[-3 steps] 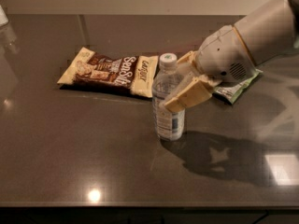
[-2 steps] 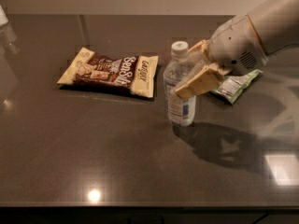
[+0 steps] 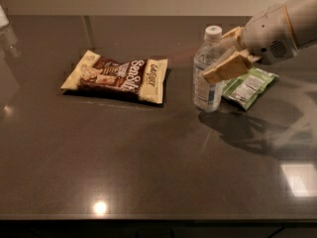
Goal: Move blue plastic bottle near green jalapeno chip bag
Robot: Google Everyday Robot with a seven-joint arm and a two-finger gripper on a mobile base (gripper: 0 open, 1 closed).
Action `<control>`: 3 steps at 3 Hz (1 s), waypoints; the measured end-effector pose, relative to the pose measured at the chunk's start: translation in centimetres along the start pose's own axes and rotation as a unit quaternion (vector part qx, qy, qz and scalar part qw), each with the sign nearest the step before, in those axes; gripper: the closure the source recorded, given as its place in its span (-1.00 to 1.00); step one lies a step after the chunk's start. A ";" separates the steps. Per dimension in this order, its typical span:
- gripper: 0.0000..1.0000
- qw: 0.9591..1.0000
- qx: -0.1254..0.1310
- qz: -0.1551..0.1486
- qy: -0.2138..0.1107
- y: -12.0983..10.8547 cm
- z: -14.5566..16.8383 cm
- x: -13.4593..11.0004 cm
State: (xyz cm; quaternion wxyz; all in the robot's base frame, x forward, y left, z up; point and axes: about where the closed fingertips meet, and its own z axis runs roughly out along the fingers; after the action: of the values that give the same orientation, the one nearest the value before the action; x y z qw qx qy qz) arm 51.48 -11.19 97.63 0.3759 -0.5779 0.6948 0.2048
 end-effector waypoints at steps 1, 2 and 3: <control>1.00 1.000 0.010 0.016 -0.011 -1.6 -0.1 1.1; 1.00 0.999 0.012 0.034 -0.015 -2.6 0.1 2.4; 1.00 0.999 0.011 0.048 -0.015 -3.3 0.5 3.5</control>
Offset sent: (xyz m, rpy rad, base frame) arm 0.0362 -0.0362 -0.0269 0.0692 0.0519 -0.0919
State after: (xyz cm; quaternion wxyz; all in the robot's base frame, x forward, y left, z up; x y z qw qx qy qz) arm 54.62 -13.93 95.13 0.3825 -0.5364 0.7182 0.2241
